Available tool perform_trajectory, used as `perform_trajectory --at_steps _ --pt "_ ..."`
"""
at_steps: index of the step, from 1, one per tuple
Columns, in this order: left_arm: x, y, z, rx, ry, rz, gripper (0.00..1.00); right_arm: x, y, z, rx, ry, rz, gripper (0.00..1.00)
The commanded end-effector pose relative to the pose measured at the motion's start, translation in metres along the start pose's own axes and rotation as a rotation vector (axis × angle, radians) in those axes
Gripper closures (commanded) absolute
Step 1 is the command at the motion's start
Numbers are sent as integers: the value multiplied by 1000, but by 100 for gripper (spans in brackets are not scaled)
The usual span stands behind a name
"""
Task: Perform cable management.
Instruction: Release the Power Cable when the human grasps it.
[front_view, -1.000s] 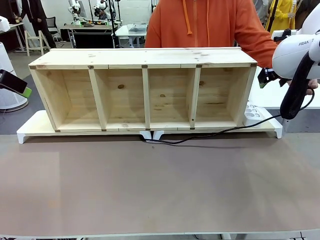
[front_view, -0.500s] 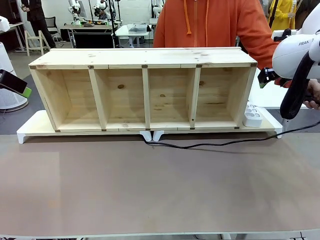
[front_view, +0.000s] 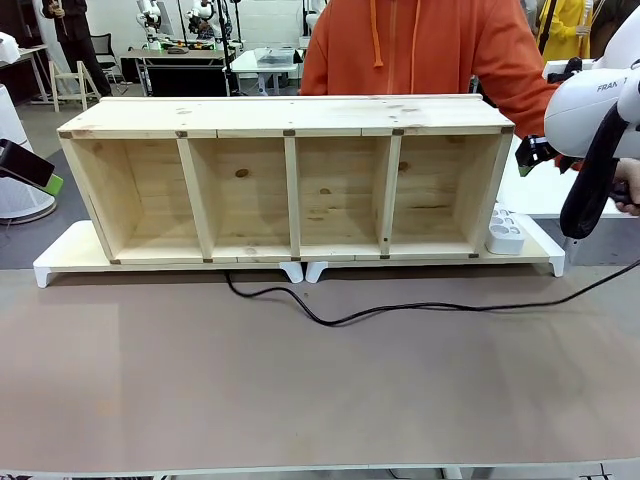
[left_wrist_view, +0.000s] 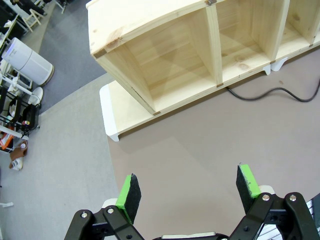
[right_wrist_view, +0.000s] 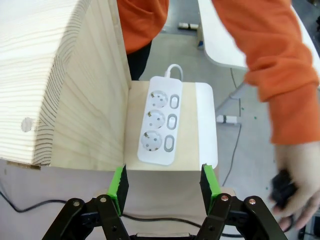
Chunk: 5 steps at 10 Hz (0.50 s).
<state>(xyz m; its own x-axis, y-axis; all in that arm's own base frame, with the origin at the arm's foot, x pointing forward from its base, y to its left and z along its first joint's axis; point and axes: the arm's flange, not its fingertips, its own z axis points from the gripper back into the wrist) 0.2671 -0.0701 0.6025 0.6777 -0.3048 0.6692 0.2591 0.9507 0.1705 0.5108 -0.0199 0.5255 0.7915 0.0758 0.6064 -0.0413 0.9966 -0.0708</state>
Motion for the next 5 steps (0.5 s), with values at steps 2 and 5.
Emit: perform_trajectory --at_steps 2,5 --pt "-1 1 1 -2 6 -3 0 -1 -2 0 13 8 -9 25" --pt "-1 1 1 -2 6 -3 0 -1 -2 0 13 8 -9 25"
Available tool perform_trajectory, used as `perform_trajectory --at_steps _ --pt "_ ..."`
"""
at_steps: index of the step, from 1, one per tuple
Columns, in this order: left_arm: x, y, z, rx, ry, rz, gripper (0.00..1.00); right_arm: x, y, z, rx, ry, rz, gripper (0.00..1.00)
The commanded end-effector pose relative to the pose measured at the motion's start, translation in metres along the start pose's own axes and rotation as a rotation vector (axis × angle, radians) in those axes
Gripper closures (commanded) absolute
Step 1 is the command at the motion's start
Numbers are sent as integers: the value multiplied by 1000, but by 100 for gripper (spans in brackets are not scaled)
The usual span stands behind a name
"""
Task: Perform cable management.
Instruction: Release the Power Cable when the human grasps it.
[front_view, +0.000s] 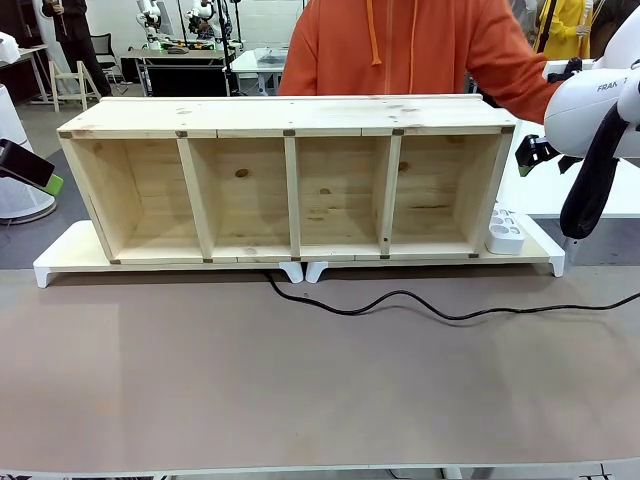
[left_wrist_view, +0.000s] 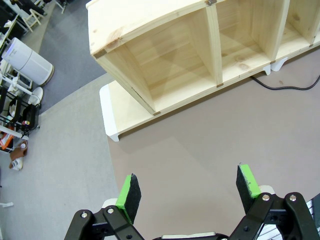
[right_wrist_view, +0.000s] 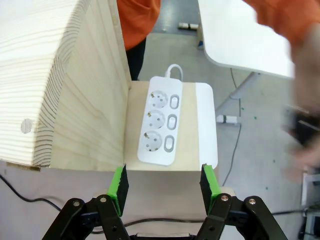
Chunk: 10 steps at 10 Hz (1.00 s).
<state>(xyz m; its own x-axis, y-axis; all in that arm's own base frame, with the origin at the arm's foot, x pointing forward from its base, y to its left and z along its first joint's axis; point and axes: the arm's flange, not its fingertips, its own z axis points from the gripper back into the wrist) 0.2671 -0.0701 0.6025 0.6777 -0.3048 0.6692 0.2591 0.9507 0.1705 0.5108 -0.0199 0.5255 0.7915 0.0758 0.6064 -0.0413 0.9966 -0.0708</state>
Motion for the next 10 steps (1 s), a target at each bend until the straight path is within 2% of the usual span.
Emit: perform_trajectory --at_steps 1,10 --pt "-1 1 1 -2 6 -3 0 -1 -2 0 13 8 -9 25" --pt "-1 1 1 -2 6 -3 0 -1 -2 0 13 8 -9 25"
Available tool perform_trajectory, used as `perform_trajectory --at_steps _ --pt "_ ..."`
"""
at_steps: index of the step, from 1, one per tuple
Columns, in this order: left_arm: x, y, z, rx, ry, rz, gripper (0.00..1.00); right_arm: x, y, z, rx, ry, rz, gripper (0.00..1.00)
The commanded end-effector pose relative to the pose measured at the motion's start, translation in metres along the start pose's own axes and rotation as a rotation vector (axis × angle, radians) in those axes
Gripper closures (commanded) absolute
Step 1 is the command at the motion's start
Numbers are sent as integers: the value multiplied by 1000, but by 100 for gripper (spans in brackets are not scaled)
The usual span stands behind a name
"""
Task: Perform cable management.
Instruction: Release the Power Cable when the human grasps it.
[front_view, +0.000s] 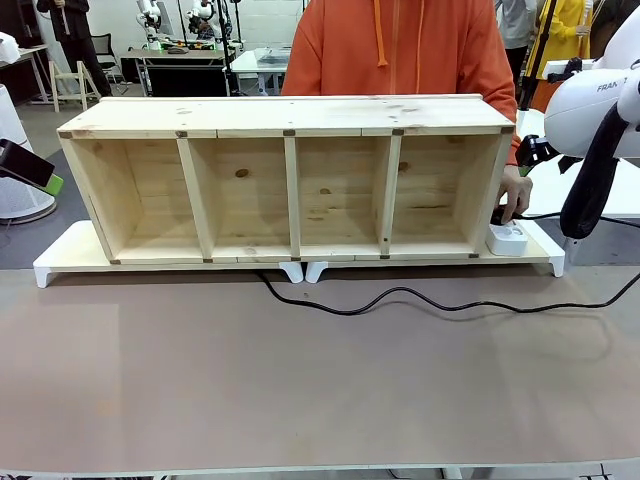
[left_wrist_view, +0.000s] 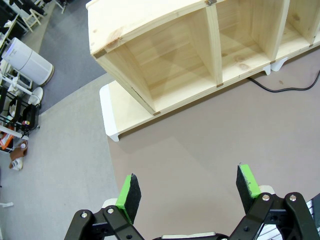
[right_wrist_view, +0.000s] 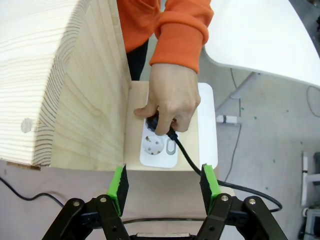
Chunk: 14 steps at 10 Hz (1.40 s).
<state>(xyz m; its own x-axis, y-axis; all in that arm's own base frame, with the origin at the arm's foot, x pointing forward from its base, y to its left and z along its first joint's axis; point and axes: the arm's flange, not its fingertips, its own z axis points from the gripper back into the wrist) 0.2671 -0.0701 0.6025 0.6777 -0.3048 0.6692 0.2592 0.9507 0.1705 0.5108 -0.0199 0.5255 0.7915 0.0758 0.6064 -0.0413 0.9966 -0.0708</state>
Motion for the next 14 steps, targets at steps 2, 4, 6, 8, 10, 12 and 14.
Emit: perform_trajectory --at_steps 2,4,6,8,10,12,14 --pt "-1 1 1 -2 6 -3 0 -1 -2 0 13 8 -9 25" --pt "-1 1 1 -2 6 -3 0 -1 -2 0 13 8 -9 25" --pt "-1 1 1 -2 6 -3 0 -1 -2 0 13 8 -9 25" --pt "-1 1 1 -2 6 -3 0 -1 -2 0 13 8 -9 25" --pt "-1 1 1 -2 6 -3 0 -1 -2 0 13 8 -9 25" --pt "-1 1 1 -2 6 -3 0 -1 -2 0 13 8 -9 25" --pt "-1 1 1 -2 6 -3 0 -1 -2 0 13 8 -9 25"
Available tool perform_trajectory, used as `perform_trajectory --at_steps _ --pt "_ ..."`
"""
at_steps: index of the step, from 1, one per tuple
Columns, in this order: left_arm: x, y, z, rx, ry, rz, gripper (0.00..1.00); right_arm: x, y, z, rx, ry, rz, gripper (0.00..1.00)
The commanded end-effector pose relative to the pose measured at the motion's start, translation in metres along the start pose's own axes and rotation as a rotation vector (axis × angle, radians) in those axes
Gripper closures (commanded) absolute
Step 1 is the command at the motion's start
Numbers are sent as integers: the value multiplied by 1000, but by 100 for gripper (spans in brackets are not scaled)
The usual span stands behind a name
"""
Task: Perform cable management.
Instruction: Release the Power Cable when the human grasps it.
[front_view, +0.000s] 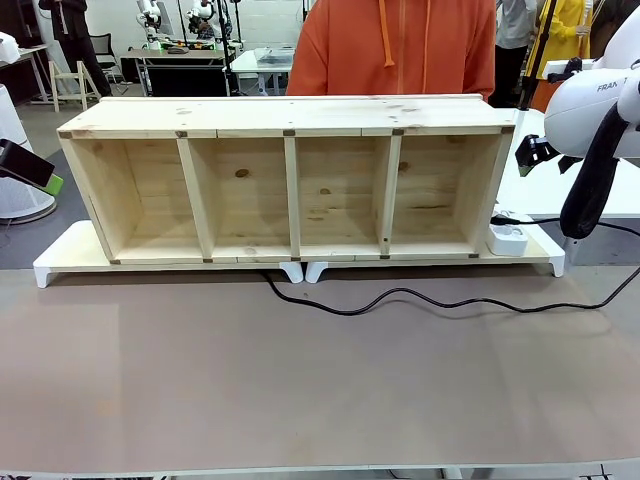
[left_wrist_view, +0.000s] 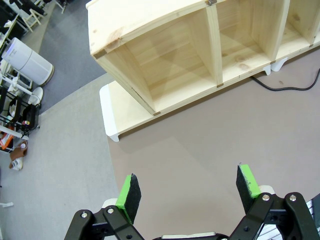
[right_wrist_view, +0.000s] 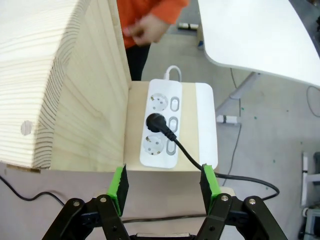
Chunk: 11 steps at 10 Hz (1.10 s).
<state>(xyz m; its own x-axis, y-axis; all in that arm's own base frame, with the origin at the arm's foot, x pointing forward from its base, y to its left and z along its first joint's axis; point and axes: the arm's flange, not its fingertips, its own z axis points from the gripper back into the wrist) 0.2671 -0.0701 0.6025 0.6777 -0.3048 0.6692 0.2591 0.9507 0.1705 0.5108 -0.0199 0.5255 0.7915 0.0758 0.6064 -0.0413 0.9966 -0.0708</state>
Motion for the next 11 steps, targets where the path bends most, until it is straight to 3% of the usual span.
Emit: perform_trajectory --at_steps 1,11 --pt "-1 1 1 -2 6 -3 0 -1 -2 0 13 8 -9 25" --pt "-1 1 1 -2 6 -3 0 -1 -2 0 13 8 -9 25"
